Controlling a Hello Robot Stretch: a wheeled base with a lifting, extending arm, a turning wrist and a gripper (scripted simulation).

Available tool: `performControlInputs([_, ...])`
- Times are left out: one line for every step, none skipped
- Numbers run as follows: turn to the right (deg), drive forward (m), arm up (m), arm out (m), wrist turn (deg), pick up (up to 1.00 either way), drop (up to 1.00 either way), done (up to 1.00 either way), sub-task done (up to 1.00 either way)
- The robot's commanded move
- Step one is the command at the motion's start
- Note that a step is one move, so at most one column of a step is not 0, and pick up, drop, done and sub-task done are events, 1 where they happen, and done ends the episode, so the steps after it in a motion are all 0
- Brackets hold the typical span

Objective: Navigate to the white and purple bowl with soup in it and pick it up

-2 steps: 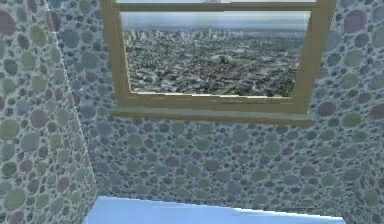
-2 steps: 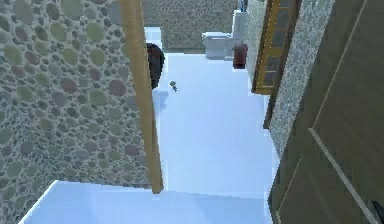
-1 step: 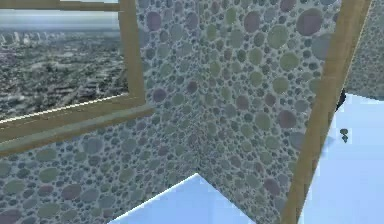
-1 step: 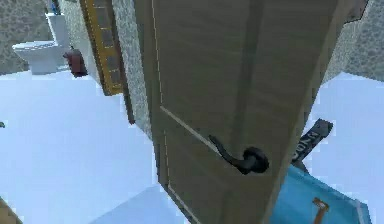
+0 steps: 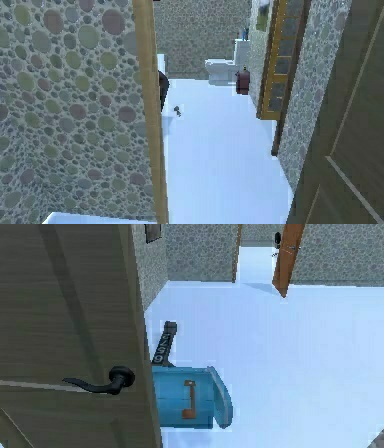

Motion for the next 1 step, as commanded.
performControlInputs([3.0,0.0,0.0,0.0,0.0,0.0,0.0,0.0,0.0])
